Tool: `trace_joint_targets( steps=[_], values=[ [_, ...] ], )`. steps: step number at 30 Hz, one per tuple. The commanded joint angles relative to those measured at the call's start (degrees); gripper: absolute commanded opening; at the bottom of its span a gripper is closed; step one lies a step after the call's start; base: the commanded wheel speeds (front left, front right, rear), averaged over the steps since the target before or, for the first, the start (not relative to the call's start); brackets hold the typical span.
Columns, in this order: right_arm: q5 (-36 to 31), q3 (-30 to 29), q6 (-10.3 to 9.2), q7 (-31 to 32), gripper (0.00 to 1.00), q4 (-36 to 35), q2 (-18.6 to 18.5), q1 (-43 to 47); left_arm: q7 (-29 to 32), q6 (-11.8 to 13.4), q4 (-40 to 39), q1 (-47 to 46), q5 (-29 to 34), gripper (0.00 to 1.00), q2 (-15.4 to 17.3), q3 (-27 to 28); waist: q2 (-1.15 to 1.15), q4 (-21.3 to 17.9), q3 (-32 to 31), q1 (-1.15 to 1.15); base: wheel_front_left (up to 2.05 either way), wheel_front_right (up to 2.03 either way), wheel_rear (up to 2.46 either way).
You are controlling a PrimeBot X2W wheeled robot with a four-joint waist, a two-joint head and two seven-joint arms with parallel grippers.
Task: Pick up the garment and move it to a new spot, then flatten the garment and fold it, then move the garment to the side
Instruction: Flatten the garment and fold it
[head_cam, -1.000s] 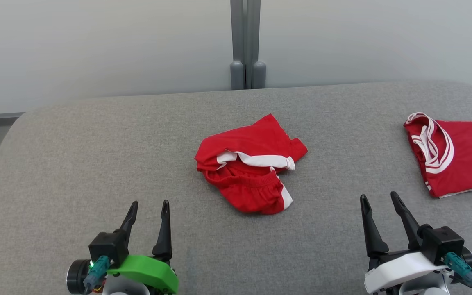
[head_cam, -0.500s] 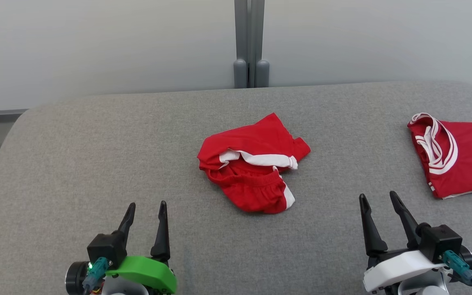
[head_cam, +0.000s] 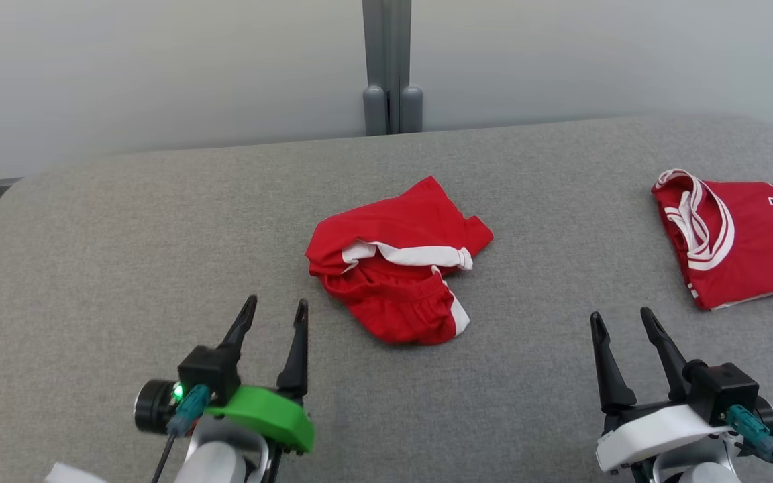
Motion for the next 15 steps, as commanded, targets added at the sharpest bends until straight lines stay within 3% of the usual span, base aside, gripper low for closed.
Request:
trace_joint_targets(
  steps=[1,8,13,15],
  values=[
    [-0.5,-0.07,-0.02,-0.2,1.0,-0.03,-0.13,-0.92,0.52,-0.78,0.58,-2.58,0.67,1.0,-0.38,-1.16,0.0,-1.2,1.24,0.0,0.0,0.0,0.0],
    [0.13,1.05,-0.02,-0.18,1.0,-0.31,-0.12,-2.92,4.75,-3.67,6.28,-14.46,1.14,1.0,-1.6,-8.21,0.0,-5.51,5.23,0.0,0.0,0.0,0.0],
    [0.99,2.49,-0.02,-0.18,1.0,-0.48,-0.13,-4.42,8.95,-4.56,12.1,-21.62,-0.92,1.0,-1.82,-13.44,0.0,-9.44,8.16,0.0,0.0,0.0,0.0],
    [1.37,2.95,-0.02,-0.18,1.0,-0.33,-0.12,-4.7,11.88,-3.75,14.72,-23.6,-2.7,1.0,-1.75,-15.33,0.0,-10.9,9.1,0.0,0.0,0.0,0.0]
  ],
)
